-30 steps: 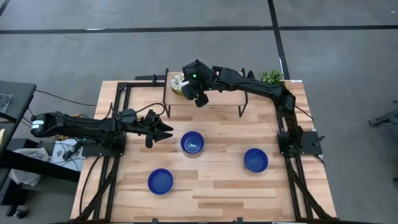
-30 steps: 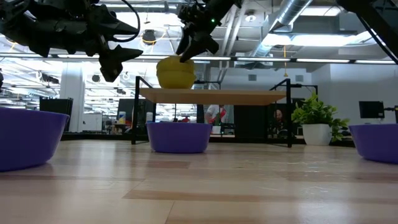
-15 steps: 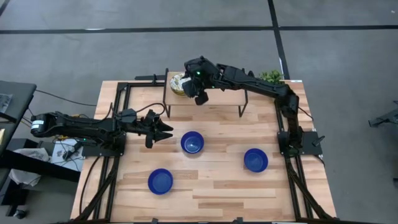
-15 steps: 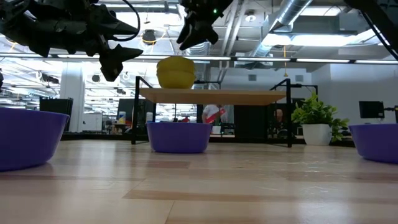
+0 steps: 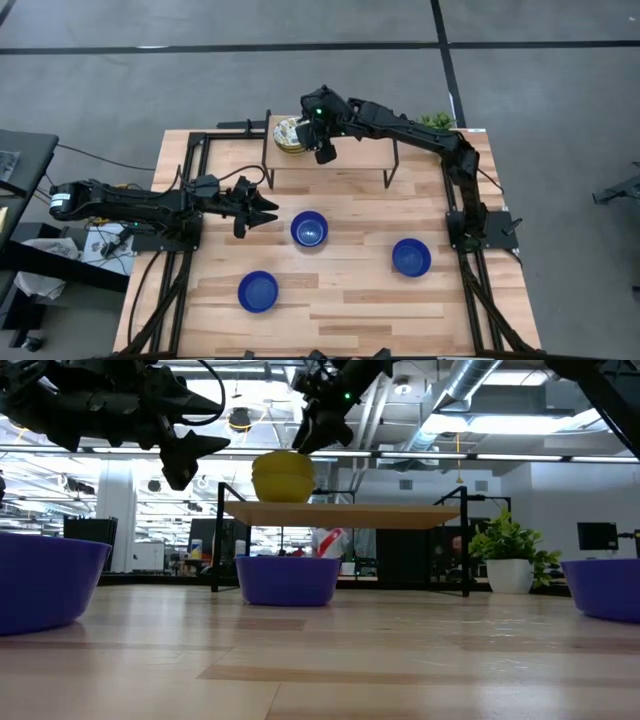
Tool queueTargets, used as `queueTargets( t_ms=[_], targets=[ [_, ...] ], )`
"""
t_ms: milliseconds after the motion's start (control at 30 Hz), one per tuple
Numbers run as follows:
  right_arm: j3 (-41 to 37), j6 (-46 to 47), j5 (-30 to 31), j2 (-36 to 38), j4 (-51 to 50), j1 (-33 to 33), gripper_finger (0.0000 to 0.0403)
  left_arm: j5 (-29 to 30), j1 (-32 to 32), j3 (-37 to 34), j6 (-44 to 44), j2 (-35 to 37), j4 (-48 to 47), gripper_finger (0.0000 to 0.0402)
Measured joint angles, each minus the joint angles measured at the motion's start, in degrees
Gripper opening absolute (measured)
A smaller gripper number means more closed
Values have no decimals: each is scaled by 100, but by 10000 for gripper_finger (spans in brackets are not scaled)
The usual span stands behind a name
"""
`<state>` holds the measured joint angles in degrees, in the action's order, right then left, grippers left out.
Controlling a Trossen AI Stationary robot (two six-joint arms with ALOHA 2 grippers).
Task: Pick & Place Mini bowls
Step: Stack the patterned bowl on top of the patterned bowl on the shelf, then put the right blue bowl on the shelf
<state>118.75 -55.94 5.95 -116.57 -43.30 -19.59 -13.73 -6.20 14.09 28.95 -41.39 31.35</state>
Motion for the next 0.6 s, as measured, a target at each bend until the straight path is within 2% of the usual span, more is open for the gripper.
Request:
queueTargets(
  t_ms=[333,600],
  targets=[
    [-10,-50,4,-3,93,-13,214,2,0,0,0,0,20,204],
    [140,-151,491,50,-96,195,214,1,0,0,0,0,21,204]
  ],
)
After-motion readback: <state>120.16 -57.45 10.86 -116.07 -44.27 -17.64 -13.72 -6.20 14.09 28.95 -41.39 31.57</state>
